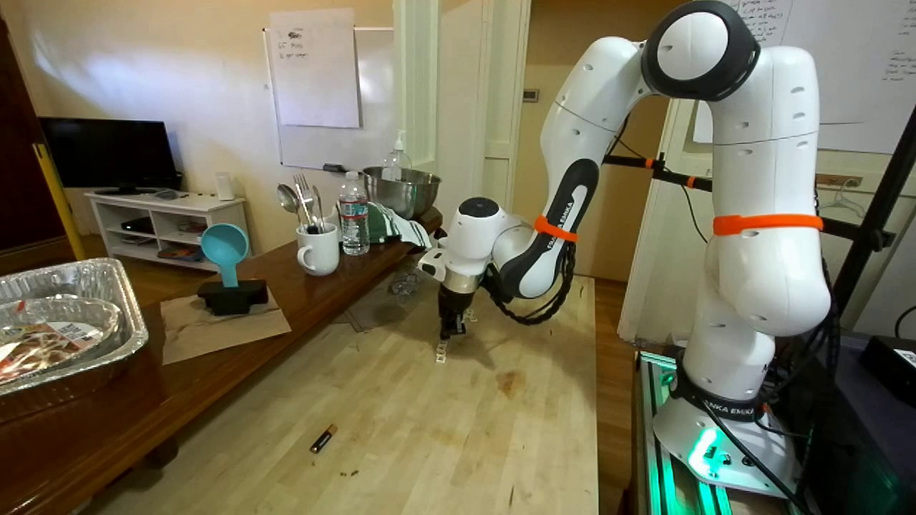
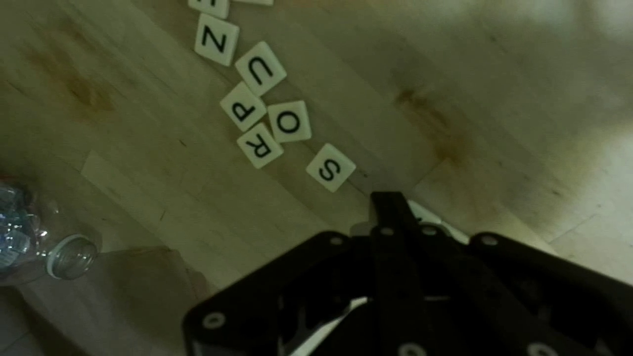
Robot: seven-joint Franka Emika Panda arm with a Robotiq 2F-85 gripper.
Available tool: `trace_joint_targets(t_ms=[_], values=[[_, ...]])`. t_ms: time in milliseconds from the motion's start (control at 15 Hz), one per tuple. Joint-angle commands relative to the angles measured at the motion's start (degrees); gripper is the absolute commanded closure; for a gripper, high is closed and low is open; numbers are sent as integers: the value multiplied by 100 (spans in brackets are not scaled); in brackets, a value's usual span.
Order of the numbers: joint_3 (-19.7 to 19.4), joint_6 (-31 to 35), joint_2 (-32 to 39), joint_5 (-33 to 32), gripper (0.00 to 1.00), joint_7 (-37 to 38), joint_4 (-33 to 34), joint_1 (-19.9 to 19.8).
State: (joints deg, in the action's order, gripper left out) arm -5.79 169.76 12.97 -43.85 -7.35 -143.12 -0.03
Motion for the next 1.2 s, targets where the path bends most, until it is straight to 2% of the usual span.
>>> trace_joint_targets(t_ms=[0,1133], values=[[-58,124,10,21,100,24,-33,-86],[-254,127,323,25,100,153,219,-308]])
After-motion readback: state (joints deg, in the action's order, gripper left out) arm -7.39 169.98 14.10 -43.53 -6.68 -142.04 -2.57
